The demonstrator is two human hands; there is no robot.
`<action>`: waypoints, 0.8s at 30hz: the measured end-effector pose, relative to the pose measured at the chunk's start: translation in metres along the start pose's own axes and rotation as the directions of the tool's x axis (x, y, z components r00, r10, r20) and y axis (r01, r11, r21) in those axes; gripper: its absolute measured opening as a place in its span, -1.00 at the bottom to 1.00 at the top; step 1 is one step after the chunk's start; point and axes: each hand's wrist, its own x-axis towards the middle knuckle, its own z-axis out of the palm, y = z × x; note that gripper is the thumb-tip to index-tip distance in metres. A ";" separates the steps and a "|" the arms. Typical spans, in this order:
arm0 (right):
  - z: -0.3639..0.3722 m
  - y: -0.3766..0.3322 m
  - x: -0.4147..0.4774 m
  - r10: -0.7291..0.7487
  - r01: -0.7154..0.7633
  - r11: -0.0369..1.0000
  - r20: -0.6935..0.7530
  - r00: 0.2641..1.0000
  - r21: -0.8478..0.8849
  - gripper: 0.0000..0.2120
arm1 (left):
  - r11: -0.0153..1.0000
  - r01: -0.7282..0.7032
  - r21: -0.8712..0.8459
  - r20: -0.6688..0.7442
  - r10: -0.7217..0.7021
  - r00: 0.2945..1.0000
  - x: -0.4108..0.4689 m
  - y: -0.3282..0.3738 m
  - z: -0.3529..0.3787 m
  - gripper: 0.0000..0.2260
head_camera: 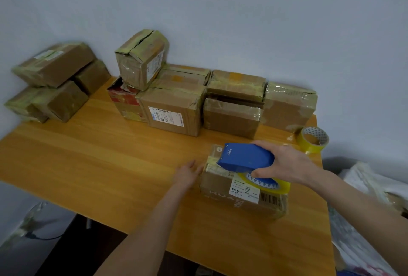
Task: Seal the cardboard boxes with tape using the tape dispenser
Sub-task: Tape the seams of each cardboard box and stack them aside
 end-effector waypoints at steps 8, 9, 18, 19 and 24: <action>0.000 0.001 0.003 0.028 -0.028 0.999 -0.006 1.000 0.046 -0.27 | 0.715 -0.600 0.358 -0.023 0.650 0.760 -0.051 0.021 0.001 -0.54; -0.001 0.000 0.003 0.030 -0.030 0.998 -0.005 1.000 0.054 -0.28 | 0.669 -0.610 0.425 0.089 0.640 0.763 -0.051 0.019 0.006 -0.46; -0.006 -0.001 0.000 -0.039 0.039 0.999 0.018 0.999 -0.001 -0.33 | 0.542 -0.557 0.630 0.208 0.572 0.793 -0.040 0.006 0.016 -0.16; -0.008 0.000 -0.002 -0.042 0.042 0.999 0.027 0.999 0.004 -0.35 | 0.539 -0.549 0.639 0.212 0.563 0.799 -0.040 0.006 0.015 -0.17; -0.030 0.034 -0.021 0.045 -0.046 0.999 0.105 0.993 0.006 -0.41 | 0.546 -0.547 0.635 0.235 0.538 0.810 -0.041 0.008 0.013 -0.14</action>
